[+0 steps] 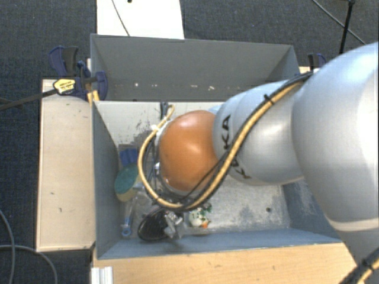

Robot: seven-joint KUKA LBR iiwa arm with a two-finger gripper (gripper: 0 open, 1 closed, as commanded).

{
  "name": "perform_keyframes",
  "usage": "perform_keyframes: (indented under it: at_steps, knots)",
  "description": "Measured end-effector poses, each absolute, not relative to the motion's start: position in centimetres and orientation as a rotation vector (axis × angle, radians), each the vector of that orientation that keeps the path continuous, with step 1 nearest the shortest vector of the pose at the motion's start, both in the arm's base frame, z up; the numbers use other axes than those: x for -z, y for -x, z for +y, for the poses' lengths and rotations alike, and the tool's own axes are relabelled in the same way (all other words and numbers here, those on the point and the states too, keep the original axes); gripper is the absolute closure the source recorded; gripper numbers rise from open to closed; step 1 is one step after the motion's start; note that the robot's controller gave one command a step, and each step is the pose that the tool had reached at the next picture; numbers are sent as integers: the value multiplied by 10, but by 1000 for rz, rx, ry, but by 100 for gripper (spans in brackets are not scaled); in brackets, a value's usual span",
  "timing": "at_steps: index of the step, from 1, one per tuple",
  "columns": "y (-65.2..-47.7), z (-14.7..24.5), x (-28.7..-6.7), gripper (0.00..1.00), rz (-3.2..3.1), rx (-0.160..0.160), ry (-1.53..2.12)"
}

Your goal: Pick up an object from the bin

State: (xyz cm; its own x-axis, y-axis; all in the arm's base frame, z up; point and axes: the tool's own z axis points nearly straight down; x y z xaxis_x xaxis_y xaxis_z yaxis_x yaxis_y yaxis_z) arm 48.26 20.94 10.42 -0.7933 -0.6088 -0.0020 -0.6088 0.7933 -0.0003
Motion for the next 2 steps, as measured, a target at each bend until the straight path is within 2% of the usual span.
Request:
perform_keyframes:
  at_steps: [1, 2]
  knots:
    - [-482, 199, -71, 0, 2920, -2, 1164]
    - [-483, 199, -72, 0, 2920, -2, 1152]
